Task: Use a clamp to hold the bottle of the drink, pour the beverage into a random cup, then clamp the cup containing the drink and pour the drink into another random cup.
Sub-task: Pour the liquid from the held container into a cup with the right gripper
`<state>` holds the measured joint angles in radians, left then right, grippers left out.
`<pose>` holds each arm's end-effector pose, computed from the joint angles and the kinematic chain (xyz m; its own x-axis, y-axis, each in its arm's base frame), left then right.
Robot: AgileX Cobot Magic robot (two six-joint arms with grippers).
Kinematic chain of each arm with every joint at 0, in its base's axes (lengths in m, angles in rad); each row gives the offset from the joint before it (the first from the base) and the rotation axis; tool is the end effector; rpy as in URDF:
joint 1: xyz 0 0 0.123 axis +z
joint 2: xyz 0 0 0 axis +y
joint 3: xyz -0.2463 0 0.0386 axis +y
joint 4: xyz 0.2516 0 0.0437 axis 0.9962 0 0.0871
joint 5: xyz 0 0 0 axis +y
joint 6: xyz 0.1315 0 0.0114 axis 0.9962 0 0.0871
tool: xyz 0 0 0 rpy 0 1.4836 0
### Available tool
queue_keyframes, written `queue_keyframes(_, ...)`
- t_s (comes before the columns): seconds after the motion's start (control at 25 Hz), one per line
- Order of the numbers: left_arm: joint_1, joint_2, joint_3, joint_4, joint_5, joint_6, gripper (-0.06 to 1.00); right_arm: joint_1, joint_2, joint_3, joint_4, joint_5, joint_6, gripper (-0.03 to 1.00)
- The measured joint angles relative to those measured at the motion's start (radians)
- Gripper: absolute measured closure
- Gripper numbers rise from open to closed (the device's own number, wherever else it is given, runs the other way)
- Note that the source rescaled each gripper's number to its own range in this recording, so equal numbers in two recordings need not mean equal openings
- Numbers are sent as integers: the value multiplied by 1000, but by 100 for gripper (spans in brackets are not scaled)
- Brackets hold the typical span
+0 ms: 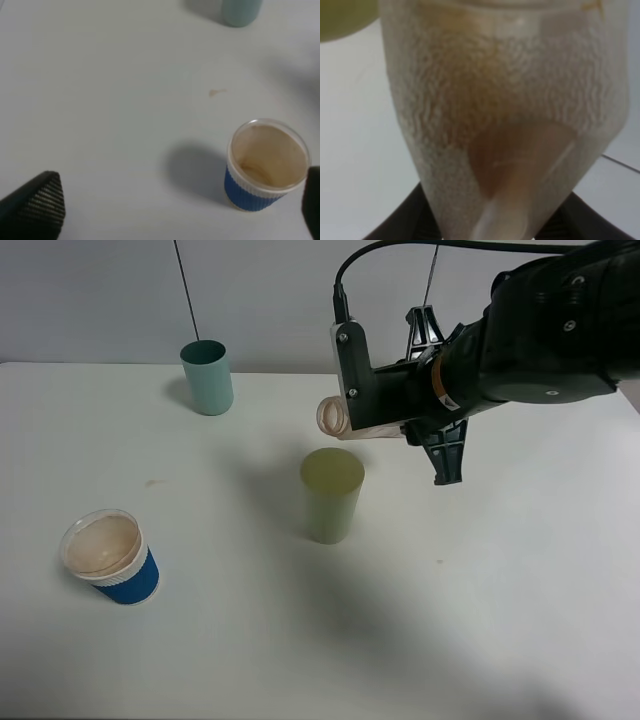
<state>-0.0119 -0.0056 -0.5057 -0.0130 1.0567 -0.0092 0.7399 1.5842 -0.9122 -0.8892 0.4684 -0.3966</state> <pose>0.0698 -0.0023 0.2630 -0.4426 -0.0103 -0.8967 0.0152 0.9997 -0.0190 0.2849 0.1973 0.1500 0.2495 -0.9672 0.0476 -0.6993 -0.2139 -0.6821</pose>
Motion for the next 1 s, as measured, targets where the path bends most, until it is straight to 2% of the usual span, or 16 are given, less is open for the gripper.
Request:
queue_keyframes(0.36,0,0,0,0,0,0,7,4,3,0,-9,54,-74,95)
queue_keyframes(1.0,0,0,0,0,0,0,7,60,82,-49,-45,98,-79,95)
